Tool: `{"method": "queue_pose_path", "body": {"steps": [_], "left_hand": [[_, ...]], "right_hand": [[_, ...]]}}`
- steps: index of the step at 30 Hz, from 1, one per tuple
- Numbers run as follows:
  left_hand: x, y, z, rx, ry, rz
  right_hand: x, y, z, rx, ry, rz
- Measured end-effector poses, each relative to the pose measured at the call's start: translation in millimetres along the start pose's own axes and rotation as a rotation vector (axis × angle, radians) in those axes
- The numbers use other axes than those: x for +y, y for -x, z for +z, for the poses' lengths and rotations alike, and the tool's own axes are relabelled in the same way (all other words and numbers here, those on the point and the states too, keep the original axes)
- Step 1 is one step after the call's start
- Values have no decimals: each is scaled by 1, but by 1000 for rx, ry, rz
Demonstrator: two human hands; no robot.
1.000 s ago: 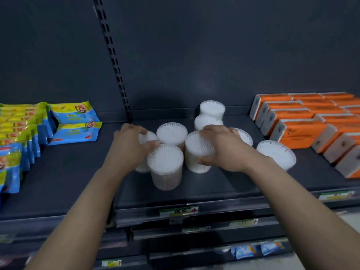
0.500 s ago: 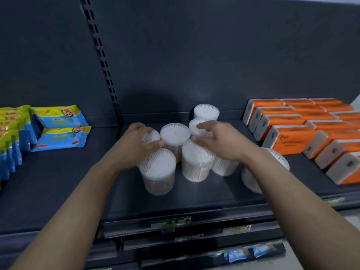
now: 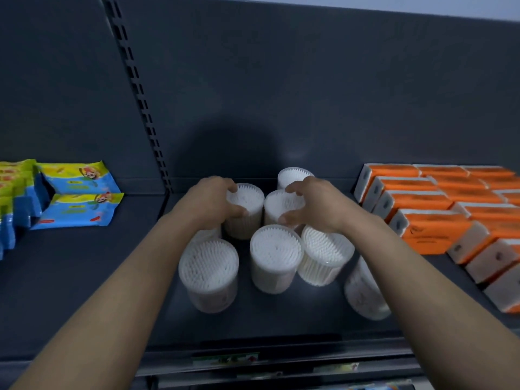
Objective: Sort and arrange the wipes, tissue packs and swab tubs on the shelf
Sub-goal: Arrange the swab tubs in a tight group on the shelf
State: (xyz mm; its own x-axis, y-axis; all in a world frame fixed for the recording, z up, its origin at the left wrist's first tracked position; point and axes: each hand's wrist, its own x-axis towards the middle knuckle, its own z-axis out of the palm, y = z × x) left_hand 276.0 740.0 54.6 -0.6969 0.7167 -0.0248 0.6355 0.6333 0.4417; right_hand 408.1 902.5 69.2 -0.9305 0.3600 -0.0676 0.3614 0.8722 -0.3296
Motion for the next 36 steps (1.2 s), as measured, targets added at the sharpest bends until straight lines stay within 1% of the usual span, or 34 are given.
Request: {"method": "queue_pose_path", "body": {"steps": [4, 7, 10, 11, 13, 16, 21, 22, 26, 28, 32, 36], "left_hand": [[-2, -19, 9, 109, 49, -12], [-2, -31, 15, 165, 92, -1], [-1, -41, 18, 189, 105, -11], [0, -44, 18, 188, 104, -14], [2, -48, 17, 178, 107, -17], [6, -49, 18, 156, 90, -17], [20, -33, 14, 234, 39, 77], [24, -29, 14, 214, 43, 91], [40, -22, 19, 39, -15, 83], [43, -21, 21, -7, -40, 64], [45, -20, 21, -29, -3, 42], [50, -18, 22, -53, -38, 35]], "right_hand": [[4, -12, 2, 34, -78, -9], [13, -20, -5, 114, -140, -30], [25, -30, -11, 201, -116, -20], [28, -34, -11, 200, -94, -12], [34, -41, -12, 145, -58, 7], [37, -44, -12, 70, -75, 51], [40, -49, -11, 68, -62, 54], [39, -50, -10, 63, -68, 70], [34, -57, -5, 105, -54, 109], [31, -58, -5, 111, -85, 128], [33, -52, -13, 122, -72, 144], [34, -39, -21, 42, -60, 118]]}}
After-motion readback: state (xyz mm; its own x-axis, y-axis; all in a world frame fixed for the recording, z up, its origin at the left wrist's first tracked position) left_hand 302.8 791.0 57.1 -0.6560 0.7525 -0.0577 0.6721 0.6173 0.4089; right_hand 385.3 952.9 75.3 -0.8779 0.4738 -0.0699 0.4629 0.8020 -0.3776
